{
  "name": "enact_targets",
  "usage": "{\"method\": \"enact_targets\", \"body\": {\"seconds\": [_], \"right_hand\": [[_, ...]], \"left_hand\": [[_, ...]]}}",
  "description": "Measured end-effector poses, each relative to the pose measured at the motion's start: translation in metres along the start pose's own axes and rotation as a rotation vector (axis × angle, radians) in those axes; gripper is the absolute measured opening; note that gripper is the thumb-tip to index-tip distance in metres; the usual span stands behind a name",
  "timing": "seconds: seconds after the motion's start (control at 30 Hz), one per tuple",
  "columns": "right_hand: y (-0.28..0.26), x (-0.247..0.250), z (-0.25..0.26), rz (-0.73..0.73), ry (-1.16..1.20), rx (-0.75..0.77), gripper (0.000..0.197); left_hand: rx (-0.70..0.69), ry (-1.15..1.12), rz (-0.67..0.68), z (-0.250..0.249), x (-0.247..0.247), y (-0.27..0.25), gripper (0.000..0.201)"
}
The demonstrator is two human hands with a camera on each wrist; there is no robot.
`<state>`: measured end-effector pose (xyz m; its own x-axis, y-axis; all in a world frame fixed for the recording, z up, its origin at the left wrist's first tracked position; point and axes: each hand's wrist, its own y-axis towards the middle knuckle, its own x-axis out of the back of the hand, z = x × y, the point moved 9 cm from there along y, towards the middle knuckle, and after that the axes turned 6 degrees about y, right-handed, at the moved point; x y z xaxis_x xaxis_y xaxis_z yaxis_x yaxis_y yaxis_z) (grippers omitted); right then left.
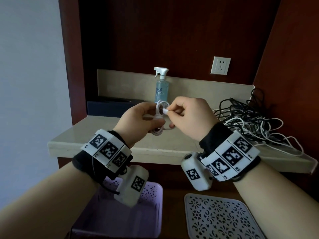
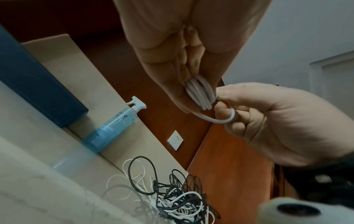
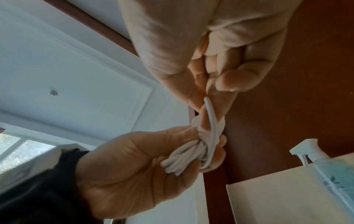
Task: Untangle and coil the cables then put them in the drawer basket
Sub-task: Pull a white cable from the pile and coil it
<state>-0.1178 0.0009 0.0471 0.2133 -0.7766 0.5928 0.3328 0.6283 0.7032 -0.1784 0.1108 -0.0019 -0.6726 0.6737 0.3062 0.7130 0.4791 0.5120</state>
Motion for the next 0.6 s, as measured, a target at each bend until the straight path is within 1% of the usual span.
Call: {"method": "enact_targets", "body": {"seconds": [0.07, 0.17, 0.23, 0.33, 0.4, 0.47, 0.53, 0.6], "right_hand": [[0.002, 0.002, -0.002, -0.032, -0.021, -0.019, 0.012], [0.005, 0.002, 0.002, -0.054, -0.066, -0.008, 0.014], [0.007, 0.002, 0.003, -0.044, -0.125, -0.012, 0.015], [0.008, 0.001, -0.003, -0.005, -0.191, -0.054, 0.016], [0.007, -0.001, -0.006, 0.006, -0.138, -0.063, 0.016], [0.008, -0.002, -0.006, 0.007, -0.021, -0.052, 0.008], [0.009, 0.002, -0.012, 0.014, 0.151, -0.09, 0.009], [0.012, 0.006, -0.022, 0.039, 0.28, -0.157, 0.011]], "left_hand": [[-0.016, 0.062, -0.001, -0.002, -0.001, 0.0, 0.033], [-0.029, 0.123, 0.002, -0.005, 0.0, 0.0, 0.043], [-0.048, 0.14, 0.013, -0.009, 0.001, -0.001, 0.05], [-0.079, 0.2, 0.061, -0.014, -0.003, -0.004, 0.055], [-0.072, 0.209, 0.072, -0.013, -0.003, -0.004, 0.054], [-0.042, 0.151, 0.059, -0.009, 0.0, -0.001, 0.048], [0.009, 0.047, 0.055, -0.002, 0.004, 0.001, 0.038], [0.074, -0.107, 0.082, 0.003, 0.004, 0.0, 0.034]]}}
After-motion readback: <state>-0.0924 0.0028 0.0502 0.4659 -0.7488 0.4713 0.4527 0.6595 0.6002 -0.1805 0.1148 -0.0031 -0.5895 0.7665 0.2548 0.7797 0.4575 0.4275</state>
